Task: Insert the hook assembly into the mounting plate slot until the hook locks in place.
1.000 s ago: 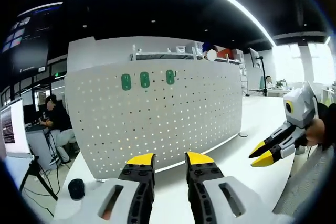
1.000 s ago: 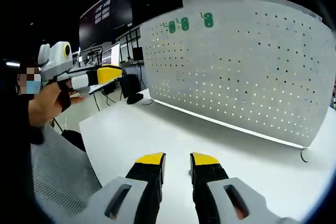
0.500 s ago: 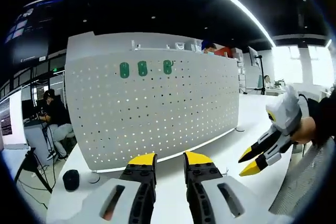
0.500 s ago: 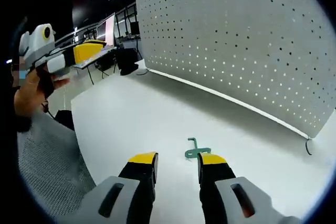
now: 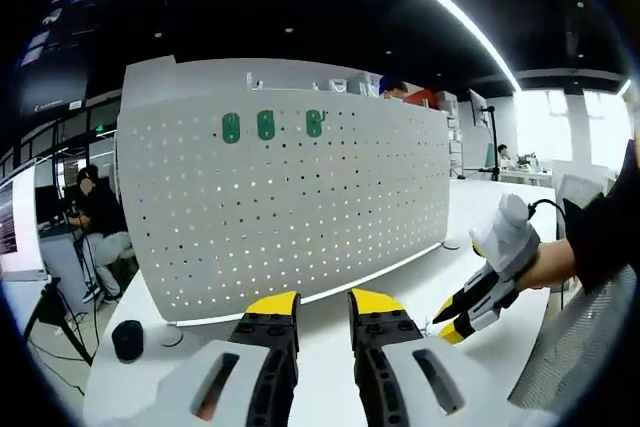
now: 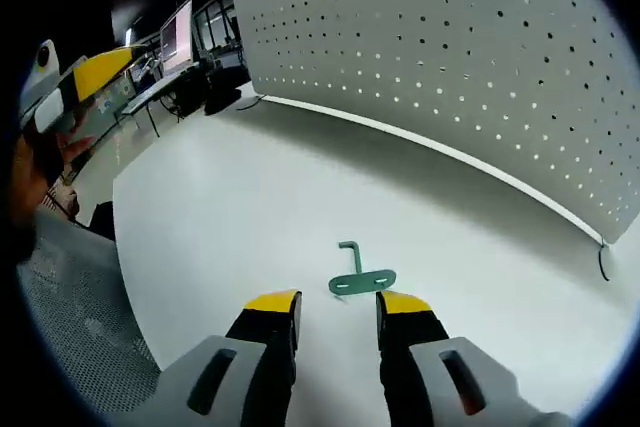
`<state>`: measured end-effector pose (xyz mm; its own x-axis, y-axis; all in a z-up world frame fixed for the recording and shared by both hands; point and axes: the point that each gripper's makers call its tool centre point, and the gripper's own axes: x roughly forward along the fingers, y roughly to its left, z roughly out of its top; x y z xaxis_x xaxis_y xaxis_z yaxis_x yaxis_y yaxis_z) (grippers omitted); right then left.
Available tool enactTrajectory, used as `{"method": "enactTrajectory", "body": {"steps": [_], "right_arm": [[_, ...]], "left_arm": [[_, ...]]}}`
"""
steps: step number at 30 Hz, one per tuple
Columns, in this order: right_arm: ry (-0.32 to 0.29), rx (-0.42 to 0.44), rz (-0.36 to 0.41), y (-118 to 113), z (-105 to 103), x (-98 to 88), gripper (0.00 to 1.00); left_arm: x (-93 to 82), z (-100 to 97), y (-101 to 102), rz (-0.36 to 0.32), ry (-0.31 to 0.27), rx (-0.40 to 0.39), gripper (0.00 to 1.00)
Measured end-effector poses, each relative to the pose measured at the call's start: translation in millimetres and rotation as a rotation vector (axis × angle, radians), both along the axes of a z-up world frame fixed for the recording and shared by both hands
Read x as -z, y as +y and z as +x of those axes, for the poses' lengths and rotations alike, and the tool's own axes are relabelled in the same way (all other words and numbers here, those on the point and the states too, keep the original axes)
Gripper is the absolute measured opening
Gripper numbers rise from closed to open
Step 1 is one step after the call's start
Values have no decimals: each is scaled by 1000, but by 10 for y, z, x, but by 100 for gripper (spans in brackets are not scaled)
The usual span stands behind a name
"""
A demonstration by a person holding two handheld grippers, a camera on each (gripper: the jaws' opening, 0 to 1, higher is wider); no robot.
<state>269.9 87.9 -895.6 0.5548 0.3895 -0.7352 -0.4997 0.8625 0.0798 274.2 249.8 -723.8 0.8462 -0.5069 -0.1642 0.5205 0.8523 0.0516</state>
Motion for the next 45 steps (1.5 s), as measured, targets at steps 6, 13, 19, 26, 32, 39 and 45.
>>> {"method": "enactTrajectory", "body": {"steps": [6, 13, 19, 26, 32, 39, 45], "right_arm": [[8, 19, -8, 21, 75, 79, 31], [-34, 7, -47, 22, 171, 94, 27], [-63, 23, -83, -103, 200, 90, 22], [-76, 63, -95, -296, 226, 71, 18], [-97, 32, -108, -248, 220, 54, 10], [-118, 4, -133, -224, 226, 5, 6], [-121, 5, -125, -233, 230, -13, 7]], "left_arm": [[16, 2, -10, 5, 3, 8, 19], [31, 16, 16, 2, 10, 4, 19], [39, 21, 23, 2, 13, 4, 18], [55, 23, 3, 5, 18, 10, 18], [69, 15, -8, 9, 22, 13, 18], [79, 5, -23, 13, 25, 18, 17], [90, -1, -42, 13, 28, 25, 17]]}}
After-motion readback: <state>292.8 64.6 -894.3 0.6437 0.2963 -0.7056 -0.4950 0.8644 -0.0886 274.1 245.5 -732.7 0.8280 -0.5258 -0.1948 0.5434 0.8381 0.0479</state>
